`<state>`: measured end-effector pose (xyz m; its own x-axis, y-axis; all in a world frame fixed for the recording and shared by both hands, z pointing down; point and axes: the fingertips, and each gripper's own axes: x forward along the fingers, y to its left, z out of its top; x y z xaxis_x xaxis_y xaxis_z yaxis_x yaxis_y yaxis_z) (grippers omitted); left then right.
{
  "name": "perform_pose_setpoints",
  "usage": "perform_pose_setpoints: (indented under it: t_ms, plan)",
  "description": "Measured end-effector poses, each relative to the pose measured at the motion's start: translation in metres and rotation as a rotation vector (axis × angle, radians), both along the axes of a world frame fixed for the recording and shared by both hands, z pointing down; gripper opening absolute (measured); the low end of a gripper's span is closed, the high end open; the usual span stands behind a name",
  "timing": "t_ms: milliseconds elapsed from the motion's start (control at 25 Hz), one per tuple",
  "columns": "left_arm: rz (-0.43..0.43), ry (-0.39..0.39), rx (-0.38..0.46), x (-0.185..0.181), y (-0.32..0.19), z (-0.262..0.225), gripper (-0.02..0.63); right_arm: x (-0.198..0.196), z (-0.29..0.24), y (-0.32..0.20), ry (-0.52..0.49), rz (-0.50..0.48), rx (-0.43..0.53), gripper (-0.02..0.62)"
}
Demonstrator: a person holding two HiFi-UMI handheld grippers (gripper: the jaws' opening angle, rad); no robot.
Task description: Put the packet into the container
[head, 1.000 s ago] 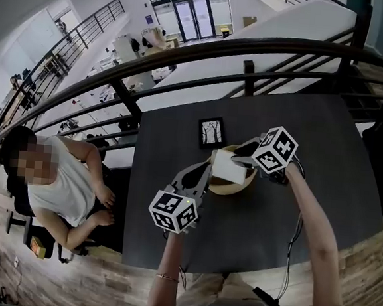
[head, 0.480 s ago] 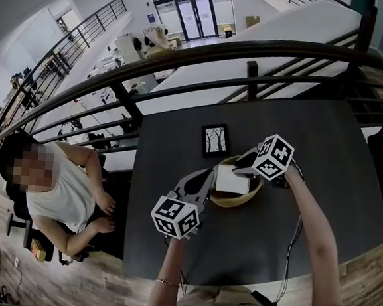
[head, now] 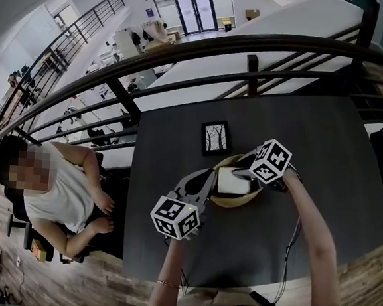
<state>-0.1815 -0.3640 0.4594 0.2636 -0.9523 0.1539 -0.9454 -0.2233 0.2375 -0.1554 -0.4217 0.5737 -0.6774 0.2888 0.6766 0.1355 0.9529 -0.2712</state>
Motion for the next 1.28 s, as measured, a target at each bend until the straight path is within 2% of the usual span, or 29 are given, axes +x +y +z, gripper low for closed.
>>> perform_pose_setpoints:
  t_ms: [280, 440, 560, 680, 920, 1040, 1280]
  plan:
    - [0.028, -0.002, -0.007, 0.009, 0.002, 0.002, 0.008, 0.003, 0.003, -0.006, 0.049, 0.058, 0.095, 0.144]
    - [0.029, 0.0, -0.001, 0.012, 0.004, -0.001, 0.008, 0.004, -0.009, -0.011, 0.022, 0.081, 0.127, 0.146]
    - [0.029, 0.0, 0.007, 0.013, 0.005, -0.006, 0.008, 0.001, -0.022, -0.01, -0.015, 0.104, 0.112, 0.146]
    - [0.02, 0.0, 0.017, 0.015, 0.006, -0.012, 0.008, 0.003, -0.038, -0.007, -0.088, 0.157, 0.076, 0.144]
    - [0.011, -0.001, 0.06, 0.022, 0.018, -0.032, 0.008, 0.016, -0.083, 0.013, -0.303, 0.292, 0.006, 0.137]
    - [0.019, -0.009, 0.081, 0.029, 0.03, -0.042, 0.008, 0.027, -0.109, 0.024, -0.411, 0.383, 0.04, 0.026]
    - [0.052, -0.008, 0.107, 0.053, 0.057, -0.054, 0.008, 0.057, -0.152, 0.066, -0.567, 0.482, 0.041, 0.009]
